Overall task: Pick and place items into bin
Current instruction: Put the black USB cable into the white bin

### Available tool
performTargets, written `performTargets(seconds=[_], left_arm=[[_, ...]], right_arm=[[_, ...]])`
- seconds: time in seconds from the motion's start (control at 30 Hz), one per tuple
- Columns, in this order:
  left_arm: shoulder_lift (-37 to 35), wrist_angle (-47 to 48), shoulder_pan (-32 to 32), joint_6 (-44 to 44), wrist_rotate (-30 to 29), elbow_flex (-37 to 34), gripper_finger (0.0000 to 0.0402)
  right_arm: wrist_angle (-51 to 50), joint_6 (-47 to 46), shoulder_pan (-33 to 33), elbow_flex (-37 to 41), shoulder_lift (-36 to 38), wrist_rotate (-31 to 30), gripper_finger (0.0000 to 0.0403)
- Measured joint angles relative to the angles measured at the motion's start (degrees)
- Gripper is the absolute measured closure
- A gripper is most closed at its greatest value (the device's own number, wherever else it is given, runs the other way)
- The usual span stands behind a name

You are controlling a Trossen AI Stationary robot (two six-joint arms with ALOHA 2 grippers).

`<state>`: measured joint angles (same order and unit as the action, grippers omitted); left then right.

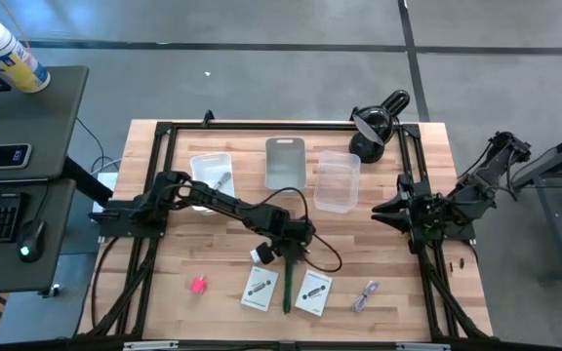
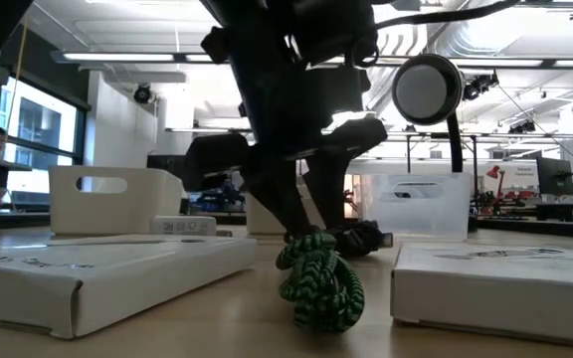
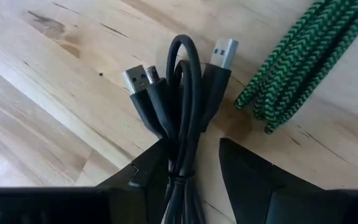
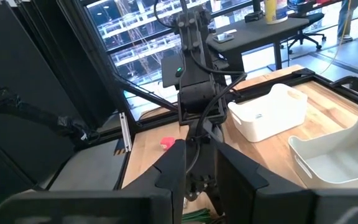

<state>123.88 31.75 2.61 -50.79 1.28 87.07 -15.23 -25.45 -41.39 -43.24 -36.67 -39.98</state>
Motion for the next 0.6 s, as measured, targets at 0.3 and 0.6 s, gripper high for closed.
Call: performTargets(seconds=[0.3, 0.6], left_arm=[[0.1, -0.3, -0.5, 3.3, -0.5, 0.0, 0.0289], [0.1, -0.5, -1.1, 4.8, -0.6, 0.1, 0.0384]], right_arm=[[0.0, -0.2, 0.0, 0.0, 0.0, -0.1, 0.0329], [0.0, -0.2, 0.0, 0.0, -0.1, -0.1, 0.0329]])
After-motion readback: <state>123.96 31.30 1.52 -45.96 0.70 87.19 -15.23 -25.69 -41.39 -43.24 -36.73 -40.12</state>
